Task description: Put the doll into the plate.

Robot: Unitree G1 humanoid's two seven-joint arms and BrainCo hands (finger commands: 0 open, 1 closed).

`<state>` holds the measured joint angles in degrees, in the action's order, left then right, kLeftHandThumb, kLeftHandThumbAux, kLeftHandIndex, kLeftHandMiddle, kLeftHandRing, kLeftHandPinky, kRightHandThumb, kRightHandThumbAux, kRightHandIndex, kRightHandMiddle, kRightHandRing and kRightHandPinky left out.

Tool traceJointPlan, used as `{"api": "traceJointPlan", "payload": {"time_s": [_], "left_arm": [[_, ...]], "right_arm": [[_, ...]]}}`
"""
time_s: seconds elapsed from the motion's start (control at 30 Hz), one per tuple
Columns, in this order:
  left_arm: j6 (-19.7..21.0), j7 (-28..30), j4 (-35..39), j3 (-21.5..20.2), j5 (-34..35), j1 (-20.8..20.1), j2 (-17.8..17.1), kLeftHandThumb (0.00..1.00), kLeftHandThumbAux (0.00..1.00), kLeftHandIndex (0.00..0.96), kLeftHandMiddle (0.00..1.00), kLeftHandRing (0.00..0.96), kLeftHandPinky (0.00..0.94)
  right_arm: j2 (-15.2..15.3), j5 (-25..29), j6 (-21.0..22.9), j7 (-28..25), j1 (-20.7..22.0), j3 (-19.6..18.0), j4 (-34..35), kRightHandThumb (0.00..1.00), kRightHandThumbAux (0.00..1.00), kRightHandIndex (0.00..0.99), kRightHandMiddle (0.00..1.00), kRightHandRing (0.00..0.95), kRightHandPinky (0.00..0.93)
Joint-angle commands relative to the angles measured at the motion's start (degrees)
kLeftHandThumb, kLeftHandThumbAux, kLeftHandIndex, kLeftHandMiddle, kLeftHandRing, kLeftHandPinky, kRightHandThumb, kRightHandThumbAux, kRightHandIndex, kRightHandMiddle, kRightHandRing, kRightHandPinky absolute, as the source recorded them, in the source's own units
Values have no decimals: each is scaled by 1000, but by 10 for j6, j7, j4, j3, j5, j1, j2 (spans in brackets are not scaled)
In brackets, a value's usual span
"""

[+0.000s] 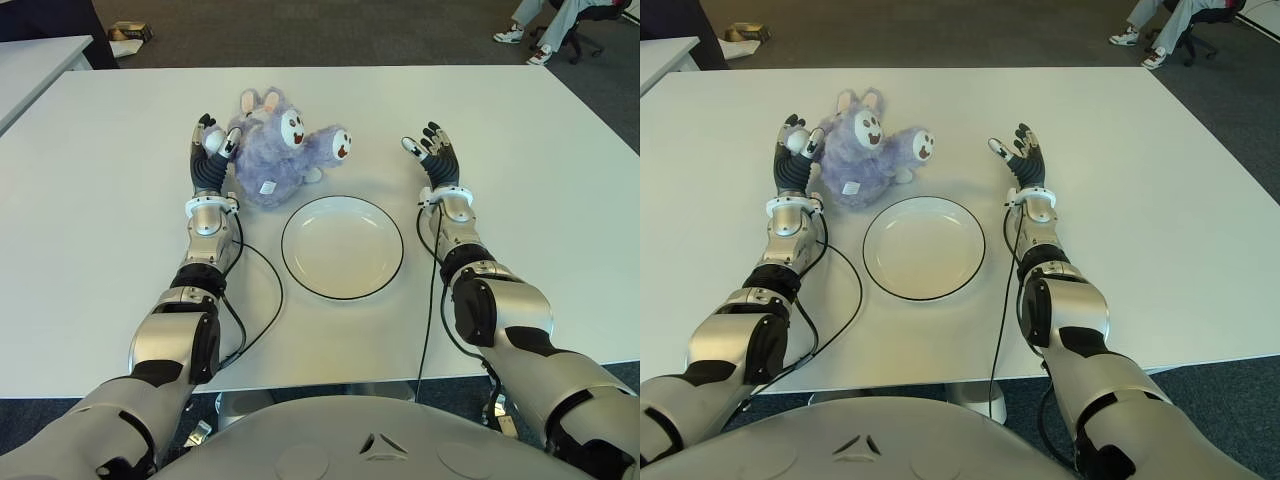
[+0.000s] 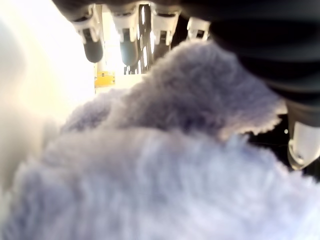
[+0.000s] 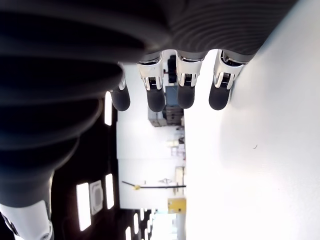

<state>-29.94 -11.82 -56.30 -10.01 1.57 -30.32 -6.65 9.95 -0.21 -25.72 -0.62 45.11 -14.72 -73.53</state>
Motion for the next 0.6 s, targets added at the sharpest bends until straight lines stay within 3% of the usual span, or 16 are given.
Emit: {"api": "traceJointPlan", "payload": {"time_s": [0.03,0.6], "left_arm": [[3,-4,-38,11,-12,71,25,0,481,0,95,74,32],[7,-5,-35,12,-12,71,28,0,487,0,91,80,49]], "right_arm": [[-14,3,26,-1,-50,-2,-28,55,670,23,30,28,40],[-12,4,27,-2,-49,-4,-28,57,677,23,33,30,45]]}}
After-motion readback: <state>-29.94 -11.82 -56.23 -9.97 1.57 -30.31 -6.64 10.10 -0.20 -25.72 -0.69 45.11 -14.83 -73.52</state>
